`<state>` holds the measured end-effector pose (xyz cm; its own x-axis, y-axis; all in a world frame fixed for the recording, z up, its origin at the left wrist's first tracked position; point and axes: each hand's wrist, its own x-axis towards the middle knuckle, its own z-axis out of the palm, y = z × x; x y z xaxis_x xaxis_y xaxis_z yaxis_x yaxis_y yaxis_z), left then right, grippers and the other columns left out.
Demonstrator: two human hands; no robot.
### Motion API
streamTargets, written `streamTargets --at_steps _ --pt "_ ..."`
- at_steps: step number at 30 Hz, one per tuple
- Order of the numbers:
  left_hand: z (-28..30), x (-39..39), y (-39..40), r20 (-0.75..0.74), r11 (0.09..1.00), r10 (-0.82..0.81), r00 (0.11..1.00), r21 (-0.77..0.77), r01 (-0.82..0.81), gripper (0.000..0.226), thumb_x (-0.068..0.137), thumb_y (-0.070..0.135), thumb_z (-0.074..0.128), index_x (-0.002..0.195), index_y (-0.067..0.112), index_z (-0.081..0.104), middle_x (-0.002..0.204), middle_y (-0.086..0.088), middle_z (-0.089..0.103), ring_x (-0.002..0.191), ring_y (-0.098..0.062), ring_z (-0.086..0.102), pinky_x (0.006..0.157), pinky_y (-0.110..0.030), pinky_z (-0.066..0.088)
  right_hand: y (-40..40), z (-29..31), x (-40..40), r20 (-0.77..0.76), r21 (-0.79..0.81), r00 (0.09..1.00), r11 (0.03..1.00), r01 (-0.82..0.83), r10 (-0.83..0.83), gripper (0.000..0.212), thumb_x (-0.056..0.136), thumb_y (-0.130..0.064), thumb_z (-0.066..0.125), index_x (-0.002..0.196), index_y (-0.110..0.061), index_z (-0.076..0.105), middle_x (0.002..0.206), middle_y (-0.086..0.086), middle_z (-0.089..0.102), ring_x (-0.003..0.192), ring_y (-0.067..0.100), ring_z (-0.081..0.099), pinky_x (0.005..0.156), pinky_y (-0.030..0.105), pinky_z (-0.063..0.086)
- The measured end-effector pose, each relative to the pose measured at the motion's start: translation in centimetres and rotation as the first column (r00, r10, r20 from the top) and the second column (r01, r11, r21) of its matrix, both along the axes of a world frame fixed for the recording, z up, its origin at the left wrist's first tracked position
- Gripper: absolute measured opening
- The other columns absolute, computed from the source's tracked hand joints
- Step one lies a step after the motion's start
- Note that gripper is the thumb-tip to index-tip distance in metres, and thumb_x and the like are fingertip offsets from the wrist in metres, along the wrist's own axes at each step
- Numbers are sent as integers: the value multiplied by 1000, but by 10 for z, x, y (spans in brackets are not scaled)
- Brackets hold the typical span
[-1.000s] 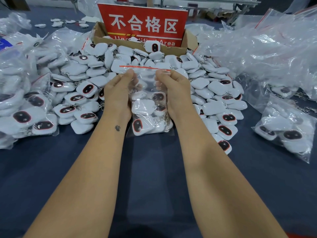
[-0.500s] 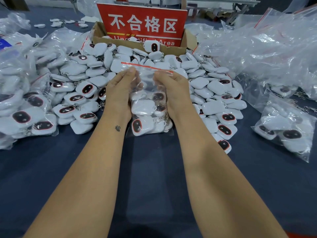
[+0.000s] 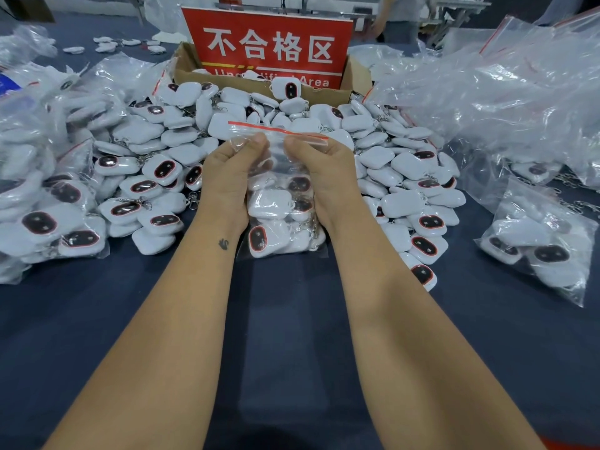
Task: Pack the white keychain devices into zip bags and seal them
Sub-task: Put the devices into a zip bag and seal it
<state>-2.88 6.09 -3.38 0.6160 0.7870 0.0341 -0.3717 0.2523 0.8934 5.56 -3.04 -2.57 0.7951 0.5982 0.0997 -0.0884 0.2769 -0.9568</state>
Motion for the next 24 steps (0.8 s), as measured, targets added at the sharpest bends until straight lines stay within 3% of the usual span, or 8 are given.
streamTargets --at_steps 3,7,11,16,19,24 --pt "-1 -1 -1 -3 999 -34 999 0 34 7 86 13 72 81 9 70 81 -8 70 71 -21 65 68 -33 56 1 -1 1 6 -11 1000 1000 -1 2 8 83 -1 74 83 -9 72 84 14 71 86 32 66 96 57 52" --pt "-3 -2 -2 13 994 -87 996 66 86 7 85 11 73 78 10 74 77 -7 74 65 -20 70 60 -30 58 0 0 0 35 -8 999 999 -41 41 4 84 -1 72 86 -5 71 92 24 70 92 39 66 97 60 50" --pt "-5 -2 -1 17 986 -69 997 156 66 6 77 18 74 73 18 78 75 -2 75 66 -16 71 63 -29 58 -2 0 0 97 -15 994 999 -44 45 16 83 -1 75 97 6 71 94 24 73 88 33 70 93 53 55" --pt "-4 -3 -2 37 983 -81 996 171 74 11 75 18 75 83 11 76 78 -6 75 69 -18 72 63 -29 58 0 -2 0 100 -21 995 1000 8 -6 16 82 -7 78 95 0 73 96 21 74 99 41 69 96 57 52" --pt "1 -2 -5 -5 985 -59 998 164 59 8 85 19 71 82 13 76 80 -7 75 71 -20 72 64 -31 57 2 -3 1 71 -18 997 1000 20 -19 18 81 -7 78 96 1 73 96 21 74 100 42 69 95 59 52" --pt "5 -2 -8 -38 998 22 999 61 -20 28 100 26 56 81 12 71 80 -7 75 70 -21 72 60 -31 57 2 -2 1 101 -35 994 999 33 -30 16 82 -11 78 95 -2 74 89 16 75 90 35 72 92 51 56"
